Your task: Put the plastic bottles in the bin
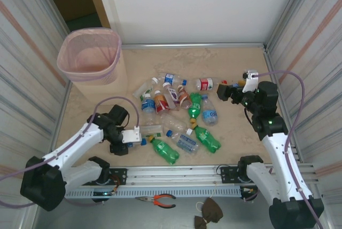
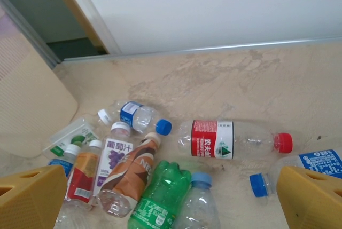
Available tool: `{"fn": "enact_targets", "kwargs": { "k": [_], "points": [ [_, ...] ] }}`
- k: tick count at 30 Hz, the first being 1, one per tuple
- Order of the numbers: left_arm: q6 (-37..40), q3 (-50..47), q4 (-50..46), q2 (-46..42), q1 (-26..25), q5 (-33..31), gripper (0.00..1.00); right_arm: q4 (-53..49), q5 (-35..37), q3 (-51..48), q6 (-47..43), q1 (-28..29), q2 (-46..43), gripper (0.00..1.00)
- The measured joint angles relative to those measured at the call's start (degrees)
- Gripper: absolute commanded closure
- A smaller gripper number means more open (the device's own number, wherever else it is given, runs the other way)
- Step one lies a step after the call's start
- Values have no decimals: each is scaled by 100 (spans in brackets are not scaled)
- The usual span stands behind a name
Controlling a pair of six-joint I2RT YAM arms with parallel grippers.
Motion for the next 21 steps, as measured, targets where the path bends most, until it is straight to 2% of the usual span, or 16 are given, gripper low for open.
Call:
{"fn": "enact_targets", "kwargs": {
  "k": [8, 16, 21],
  "points": [
    [-374, 922, -485, -289, 0, 247, 54, -337, 66, 168, 0, 0, -170, 1],
    [-1458, 2144, -170, -74, 0, 446, 54, -680, 68, 627, 2, 0, -186, 1],
    [-2286, 2973, 232, 273, -70, 409, 51, -894, 83, 1005, -2, 0, -63, 1]
  ]
}}
